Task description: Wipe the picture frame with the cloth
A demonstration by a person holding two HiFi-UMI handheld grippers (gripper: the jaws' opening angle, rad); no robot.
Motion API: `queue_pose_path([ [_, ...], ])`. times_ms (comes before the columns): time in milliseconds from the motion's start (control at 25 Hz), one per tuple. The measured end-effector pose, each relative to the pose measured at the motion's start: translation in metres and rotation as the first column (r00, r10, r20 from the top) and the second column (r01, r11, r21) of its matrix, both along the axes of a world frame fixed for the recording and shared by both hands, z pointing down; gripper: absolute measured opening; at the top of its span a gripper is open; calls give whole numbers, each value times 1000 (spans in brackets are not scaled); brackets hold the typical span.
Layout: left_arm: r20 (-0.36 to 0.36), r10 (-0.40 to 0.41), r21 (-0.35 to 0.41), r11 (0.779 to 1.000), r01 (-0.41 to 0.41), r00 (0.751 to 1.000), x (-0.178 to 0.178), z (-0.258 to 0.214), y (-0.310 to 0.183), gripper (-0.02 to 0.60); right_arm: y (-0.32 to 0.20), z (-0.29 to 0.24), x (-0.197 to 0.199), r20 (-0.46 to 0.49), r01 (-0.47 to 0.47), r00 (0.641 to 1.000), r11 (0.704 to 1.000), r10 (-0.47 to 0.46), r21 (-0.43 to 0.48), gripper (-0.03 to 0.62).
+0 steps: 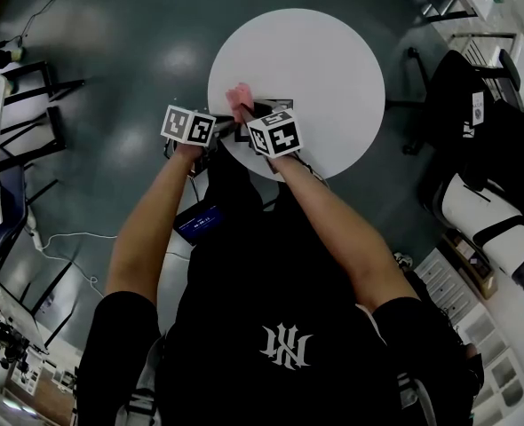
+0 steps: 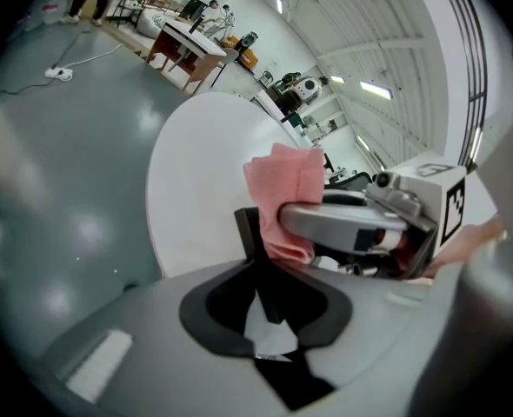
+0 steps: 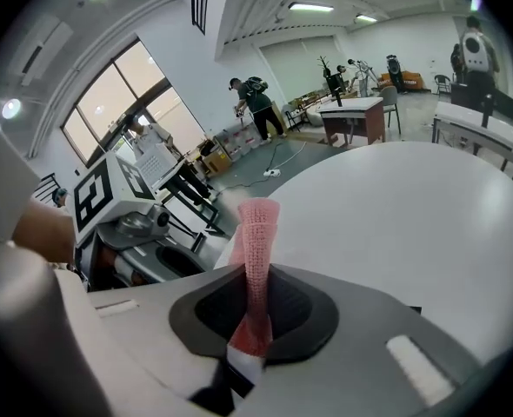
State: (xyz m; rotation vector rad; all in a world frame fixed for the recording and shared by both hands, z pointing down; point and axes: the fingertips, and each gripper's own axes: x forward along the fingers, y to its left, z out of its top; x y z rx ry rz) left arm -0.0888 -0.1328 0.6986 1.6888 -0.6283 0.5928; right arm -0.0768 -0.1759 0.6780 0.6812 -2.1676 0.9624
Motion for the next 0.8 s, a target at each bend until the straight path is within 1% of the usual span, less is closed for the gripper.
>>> queue_pose_path([
  [120, 2, -6, -6, 1000, 6, 1000, 0, 0, 1, 54, 1, 6, -2, -42, 16, 999, 1000, -15, 15, 28],
  [280, -2, -14, -14, 1000, 14, 1000, 0, 1, 0, 60, 1, 9, -8, -70, 60, 996, 997, -57, 46, 20],
  [400, -8, -17, -18, 1000, 17, 1000, 0, 1, 0, 61, 4, 9, -9, -97, 108, 990, 990, -99, 88, 17],
  [560, -16, -25, -24, 999, 24, 1000, -1, 1, 0, 66, 2, 9, -10, -123, 143, 984, 984, -129, 105, 23],
  [640, -15, -25, -19, 1000, 25, 1000, 0, 1, 0, 66, -1, 6, -10, -136, 166, 980, 977, -148, 133, 23],
  [800, -5, -23, -13, 1000, 23, 1000, 3, 1, 0, 64, -3, 5, -4, -154, 170, 977, 972, -145, 163, 23],
])
